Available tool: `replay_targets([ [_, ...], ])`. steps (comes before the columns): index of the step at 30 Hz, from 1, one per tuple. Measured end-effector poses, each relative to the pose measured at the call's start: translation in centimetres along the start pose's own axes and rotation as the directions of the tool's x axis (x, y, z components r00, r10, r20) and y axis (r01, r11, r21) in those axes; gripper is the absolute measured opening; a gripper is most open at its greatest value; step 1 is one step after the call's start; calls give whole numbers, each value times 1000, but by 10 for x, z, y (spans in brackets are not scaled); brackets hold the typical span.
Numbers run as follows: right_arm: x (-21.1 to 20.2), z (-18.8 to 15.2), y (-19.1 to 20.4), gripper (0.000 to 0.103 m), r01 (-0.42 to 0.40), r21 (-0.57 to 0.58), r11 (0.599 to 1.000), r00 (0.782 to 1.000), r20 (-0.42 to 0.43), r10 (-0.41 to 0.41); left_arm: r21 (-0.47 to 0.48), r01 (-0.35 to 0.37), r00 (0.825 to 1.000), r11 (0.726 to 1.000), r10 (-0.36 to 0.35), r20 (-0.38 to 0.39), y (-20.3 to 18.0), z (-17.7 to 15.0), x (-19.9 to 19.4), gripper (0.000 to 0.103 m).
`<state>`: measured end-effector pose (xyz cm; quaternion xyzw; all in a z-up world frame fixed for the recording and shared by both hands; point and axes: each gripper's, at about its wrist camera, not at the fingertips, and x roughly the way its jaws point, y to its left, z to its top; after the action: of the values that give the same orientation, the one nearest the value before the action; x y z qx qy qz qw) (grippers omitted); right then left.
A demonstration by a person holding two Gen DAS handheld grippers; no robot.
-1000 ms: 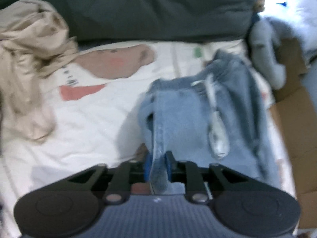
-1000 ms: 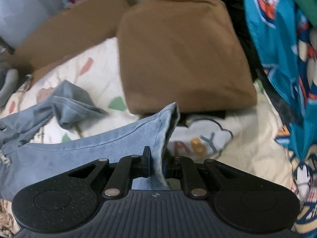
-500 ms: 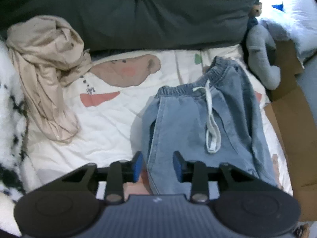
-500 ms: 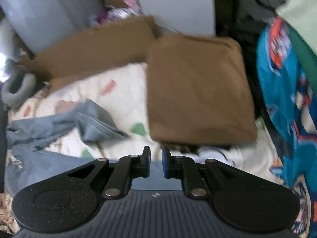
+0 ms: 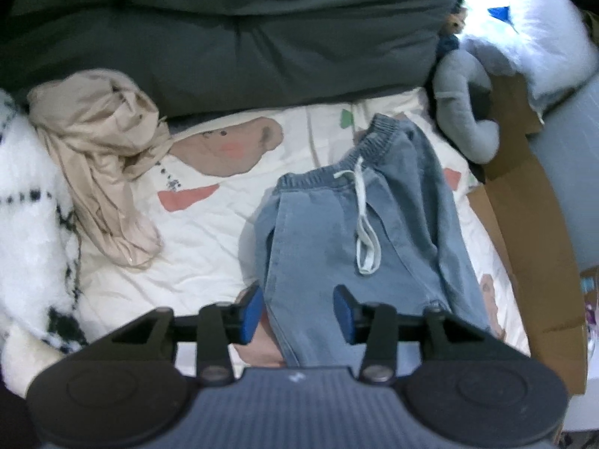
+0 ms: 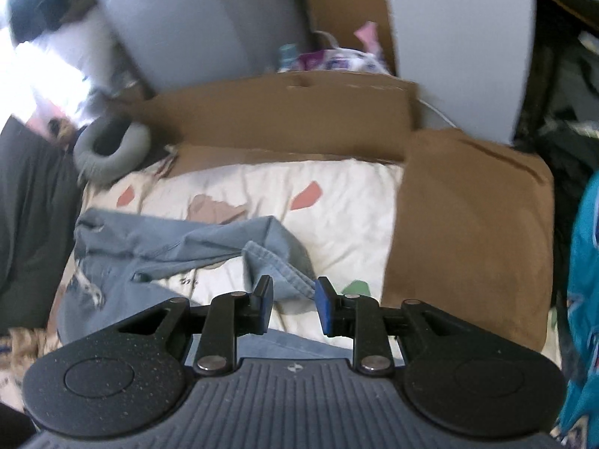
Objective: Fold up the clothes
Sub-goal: 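Open both grippers and withdraw from the folded jeans, then move both open grippers toward the elastic waistband of the jeans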
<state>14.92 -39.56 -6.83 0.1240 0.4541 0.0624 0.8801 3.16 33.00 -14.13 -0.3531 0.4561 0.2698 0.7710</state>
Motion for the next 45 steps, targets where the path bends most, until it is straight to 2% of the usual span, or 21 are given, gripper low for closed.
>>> replay_targets([
  [4, -7, 12, 25, 29, -41, -61, 997, 999, 4, 41, 0, 17, 1000, 1000, -17, -4, -7, -3, -12, 47],
  [7, -6, 21, 39, 32, -71, -88, 994, 997, 14, 72, 20, -3, 1000, 1000, 3, -2, -13, -4, -19, 47],
  [10, 3, 29, 53, 33, -107, -119, 987, 994, 1, 108, 15, -10, 1000, 1000, 10, 6, -15, 2, -28, 48],
  [12, 11, 34, 62, 33, -137, -135, 981, 991, -12, 136, -1, 10, 1000, 1000, -10, 2, -15, 8, -33, 54],
  [13, 14, 36, 66, 37, -151, -143, 978, 988, -18, 150, -4, 13, 1000, 1000, -13, -5, -15, 11, -35, 54],
  [15, 22, 41, 75, 41, -180, -158, 971, 984, -32, 178, -3, -3, 1000, 1000, 4, 5, -16, 16, -38, 54],
  [19, 38, 49, 95, 41, -238, -192, 952, 971, -65, 230, 7, 10, 1000, 1000, -10, 22, -19, 23, -35, 54],
  [22, 57, 53, 114, 47, -267, -231, 936, 963, -95, 251, 28, 17, 1000, 999, -17, 11, -21, 29, -17, 54],
  [27, 99, 57, 137, 47, -281, -252, 926, 958, -125, 257, 14, 29, 999, 999, -29, 23, -16, 36, 26, 54],
  [31, 150, 65, 159, 47, -281, -284, 917, 959, -122, 256, 54, 6, 998, 999, -10, 61, -8, 38, 65, 53],
  [34, 191, 69, 176, 47, -295, -303, 906, 955, -129, 268, 26, -1, 997, 1000, -1, 80, 7, 40, 96, 52],
  [39, 259, 67, 197, 47, -320, -317, 893, 947, -143, 288, 1, -28, 990, 1000, 27, 140, 33, 47, 142, 42],
  [41, 285, 63, 205, 47, -326, -330, 886, 945, -149, 292, -12, -35, 987, 999, 37, 155, 43, 50, 158, 35],
  [45, 331, 60, 226, 47, -358, -366, 859, 933, -172, 316, -40, -38, 984, 998, 44, 172, 62, 54, 187, 33],
])
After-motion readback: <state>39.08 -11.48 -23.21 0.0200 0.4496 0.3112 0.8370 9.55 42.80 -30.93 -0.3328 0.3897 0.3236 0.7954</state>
